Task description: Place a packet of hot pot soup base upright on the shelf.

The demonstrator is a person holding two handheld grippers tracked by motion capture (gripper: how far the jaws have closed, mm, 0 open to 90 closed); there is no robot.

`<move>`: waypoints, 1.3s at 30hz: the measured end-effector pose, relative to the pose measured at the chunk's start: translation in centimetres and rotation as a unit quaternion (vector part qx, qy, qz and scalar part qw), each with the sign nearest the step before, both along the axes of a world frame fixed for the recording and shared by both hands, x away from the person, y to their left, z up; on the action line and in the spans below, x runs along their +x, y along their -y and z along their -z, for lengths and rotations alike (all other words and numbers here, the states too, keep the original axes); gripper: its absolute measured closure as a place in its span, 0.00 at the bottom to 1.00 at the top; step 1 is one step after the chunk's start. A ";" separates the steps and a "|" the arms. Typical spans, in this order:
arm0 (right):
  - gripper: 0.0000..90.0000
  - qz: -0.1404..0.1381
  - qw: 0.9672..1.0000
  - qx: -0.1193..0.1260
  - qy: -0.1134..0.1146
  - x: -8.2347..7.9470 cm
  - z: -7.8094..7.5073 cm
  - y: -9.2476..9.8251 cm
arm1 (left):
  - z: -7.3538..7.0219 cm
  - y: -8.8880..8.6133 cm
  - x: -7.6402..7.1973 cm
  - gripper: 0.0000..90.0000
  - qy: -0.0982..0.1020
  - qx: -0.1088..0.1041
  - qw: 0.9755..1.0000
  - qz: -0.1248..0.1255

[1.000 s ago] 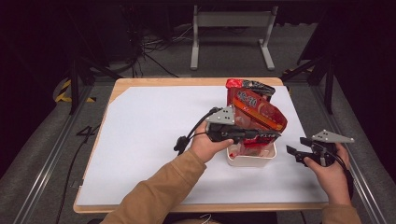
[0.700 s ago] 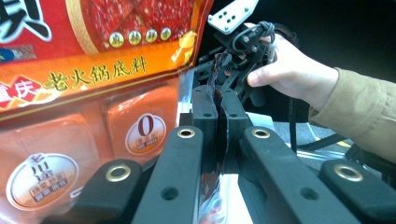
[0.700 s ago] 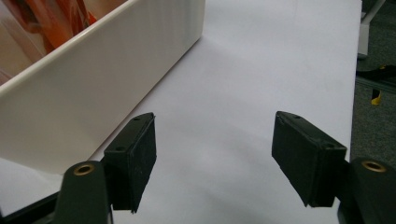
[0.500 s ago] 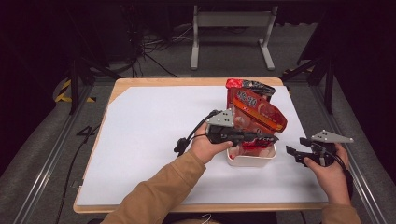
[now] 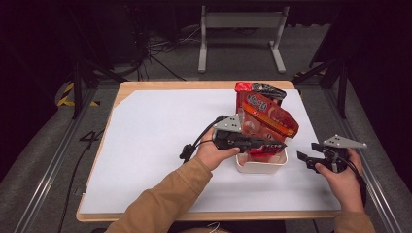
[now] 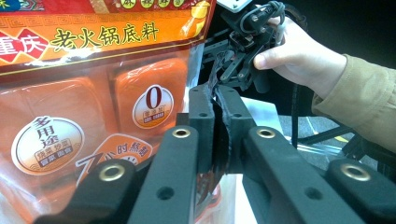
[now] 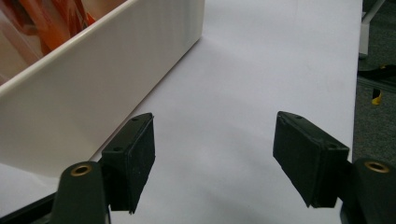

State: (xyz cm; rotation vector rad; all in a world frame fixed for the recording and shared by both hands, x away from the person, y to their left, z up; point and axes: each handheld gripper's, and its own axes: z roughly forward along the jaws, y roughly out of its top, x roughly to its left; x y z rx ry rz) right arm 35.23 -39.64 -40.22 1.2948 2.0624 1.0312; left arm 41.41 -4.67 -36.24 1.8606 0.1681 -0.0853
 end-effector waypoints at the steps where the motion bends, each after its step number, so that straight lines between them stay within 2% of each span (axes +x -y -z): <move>1: 0.33 -0.001 1.000 0.000 0.000 0.1 0.0 -0.1 | 0.0 -0.1 0.0 0.91 -0.001 -0.003 1.000 0.000; 3: 0.33 -0.002 1.000 -0.001 0.000 0.2 0.0 -0.2 | -0.1 -0.1 0.0 0.81 -0.005 -0.004 1.000 -0.001; 6: 0.33 -0.006 1.000 0.000 0.001 0.5 0.0 -0.4 | -0.3 -0.1 -0.3 0.58 -0.008 -0.002 1.000 -0.014; 9: 0.33 -0.009 1.000 0.001 0.001 0.8 -0.1 -0.6 | -0.7 -0.5 -0.4 0.44 -0.007 -0.004 1.000 -0.026; 11: 0.32 -0.010 1.000 0.001 0.003 0.9 -0.1 -0.7 | -0.8 -0.7 -0.5 0.38 -0.005 -0.007 0.999 -0.031; 17: 0.32 -0.020 1.000 0.009 0.012 1.8 -0.5 -1.2 | -2.4 -2.5 -0.8 0.31 0.004 -0.021 0.998 -0.054; 23: 0.31 -0.026 0.999 0.014 0.016 2.8 -0.9 -1.6 | -3.7 -4.6 -1.2 0.29 0.016 -0.024 0.996 -0.079; 24: 0.31 -0.029 0.999 0.016 0.018 3.2 -1.1 -1.9 | -4.2 -5.6 -1.3 0.29 0.021 -0.022 0.996 -0.089; 25: 0.31 -0.029 0.999 0.016 0.018 3.2 -1.1 -1.9 | -4.2 -5.6 -1.3 0.29 0.021 -0.022 0.996 -0.089; 32: 0.31 -0.043 0.999 0.023 0.021 4.6 -1.4 -2.9 | -4.9 -9.4 -1.5 0.27 0.032 -0.016 0.990 -0.135; 34: 0.31 -0.042 0.999 0.016 0.023 5.0 -1.5 -3.1 | -5.0 -10.6 -1.6 0.26 0.032 -0.014 0.988 -0.151; 37: 0.31 -0.041 0.999 0.022 0.022 5.3 -1.4 -3.0 | -5.0 -12.2 -1.7 0.24 0.036 -0.010 0.985 -0.168; 39: 0.31 -0.040 0.999 0.022 0.020 5.4 -1.3 -2.9 | -4.9 -13.8 -1.9 0.23 0.035 -0.006 0.982 -0.185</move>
